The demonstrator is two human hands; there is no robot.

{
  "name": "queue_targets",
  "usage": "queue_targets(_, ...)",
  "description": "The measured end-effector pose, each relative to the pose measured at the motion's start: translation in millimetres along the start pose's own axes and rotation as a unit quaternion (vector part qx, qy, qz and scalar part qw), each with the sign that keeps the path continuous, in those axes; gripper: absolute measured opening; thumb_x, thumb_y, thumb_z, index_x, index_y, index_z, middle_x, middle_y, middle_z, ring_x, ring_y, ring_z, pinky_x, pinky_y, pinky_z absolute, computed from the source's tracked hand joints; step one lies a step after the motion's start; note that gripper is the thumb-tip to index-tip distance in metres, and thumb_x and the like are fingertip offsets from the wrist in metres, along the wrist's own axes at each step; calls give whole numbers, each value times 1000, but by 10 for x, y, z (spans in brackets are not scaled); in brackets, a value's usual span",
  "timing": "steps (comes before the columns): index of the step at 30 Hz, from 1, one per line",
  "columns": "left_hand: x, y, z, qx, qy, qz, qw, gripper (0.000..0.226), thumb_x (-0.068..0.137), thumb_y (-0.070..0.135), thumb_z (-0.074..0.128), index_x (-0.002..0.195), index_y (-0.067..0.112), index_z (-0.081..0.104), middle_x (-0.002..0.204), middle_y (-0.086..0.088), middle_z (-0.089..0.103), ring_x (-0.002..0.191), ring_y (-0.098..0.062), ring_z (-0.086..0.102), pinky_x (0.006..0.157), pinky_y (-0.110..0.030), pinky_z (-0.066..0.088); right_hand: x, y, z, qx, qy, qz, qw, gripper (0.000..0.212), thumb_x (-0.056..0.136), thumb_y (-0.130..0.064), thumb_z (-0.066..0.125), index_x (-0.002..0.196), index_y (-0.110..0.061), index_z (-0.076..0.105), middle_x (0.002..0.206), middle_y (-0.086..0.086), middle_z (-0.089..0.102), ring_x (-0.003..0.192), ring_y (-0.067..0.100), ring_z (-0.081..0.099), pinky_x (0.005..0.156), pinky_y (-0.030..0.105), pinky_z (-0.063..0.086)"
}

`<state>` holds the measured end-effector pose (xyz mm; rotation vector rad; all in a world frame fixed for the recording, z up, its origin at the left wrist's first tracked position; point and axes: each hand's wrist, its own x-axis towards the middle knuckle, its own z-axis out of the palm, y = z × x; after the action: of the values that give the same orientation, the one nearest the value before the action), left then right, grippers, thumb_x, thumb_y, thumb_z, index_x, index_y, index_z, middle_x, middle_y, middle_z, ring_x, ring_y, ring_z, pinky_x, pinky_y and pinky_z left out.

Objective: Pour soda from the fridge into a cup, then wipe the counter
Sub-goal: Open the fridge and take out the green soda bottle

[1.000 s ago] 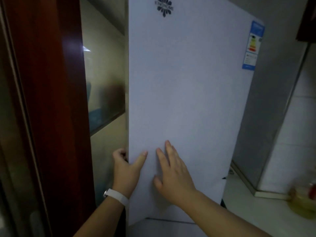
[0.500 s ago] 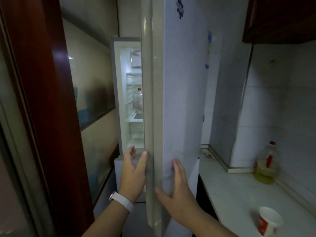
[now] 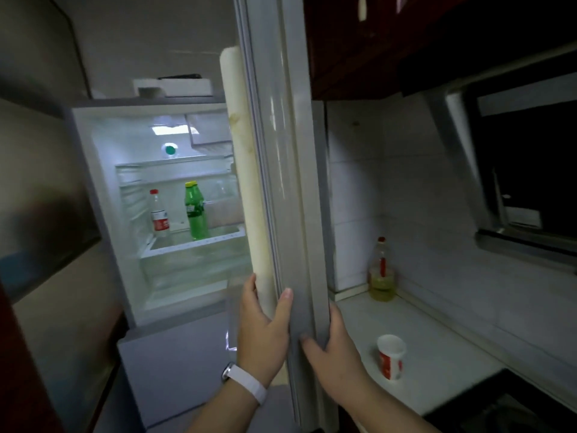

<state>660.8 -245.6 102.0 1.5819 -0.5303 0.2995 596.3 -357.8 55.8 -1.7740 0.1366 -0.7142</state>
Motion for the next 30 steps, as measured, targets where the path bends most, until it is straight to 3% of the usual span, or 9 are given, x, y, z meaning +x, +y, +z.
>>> queue_targets(4,-41,70,345,2,-23,-12,1000,88,75,62,60,148,23,30,146,-2,49,132,-19,50,111,-48,41,-36,58,-321,-6,56,4,998,65,85,-11,65,118,-61,39,115,-43,55,111,-18,51,89,0,38)
queue_targets(8,-45,99,636,-16,-63,1,998,87,83,51,60,154,23,20,158,0,33,144,-14,34,120,-46,29,-61,138,-535,-27,102,18,994,73,87,-14,65,141,-48,29,138,-28,47,125,-13,43,96,-2,29)
queue_targets(10,-28,79,764,-23,-80,8,996,84,89,46,62,156,23,16,162,5,23,147,-10,25,123,-41,22,-66,174,-628,-40,120,34,991,80,88,-19,64,150,-40,19,147,-21,38,131,-7,37,106,8,28)
queue_targets(13,-4,24,974,-22,-102,16,994,78,95,35,60,156,28,12,156,15,18,145,-3,18,120,-32,17,-22,239,-765,-65,140,38,987,82,89,-23,62,148,-45,10,153,-17,26,138,-3,28,115,22,26)
queue_targets(16,36,-23,1200,-26,-115,33,993,76,97,26,59,156,25,13,154,15,17,143,2,15,118,-28,15,111,323,-856,-113,175,42,977,87,91,-32,62,156,-28,4,161,-8,12,146,7,16,121,35,21)
queue_targets(21,116,-50,1504,-42,-153,43,986,76,95,22,62,155,25,17,157,12,20,144,0,19,120,-30,17,362,539,-986,-154,205,69,964,99,91,-48,59,154,-27,-15,162,-13,-10,143,-1,3,117,24,11)
queue_targets(27,246,-113,1747,-57,-210,51,975,78,94,20,64,156,26,17,161,8,22,148,-8,23,123,-42,22,595,724,-1157,-156,250,80,952,99,91,-51,59,154,-29,-13,161,-14,-6,139,-4,3,113,18,7)
queue_targets(30,315,-144,1837,-53,-237,58,968,78,94,22,64,155,31,17,159,11,23,146,-8,25,122,-42,25,695,810,-1197,-179,275,82,941,96,91,-50,59,155,-25,-9,162,-9,-3,145,6,6,115,22,10)
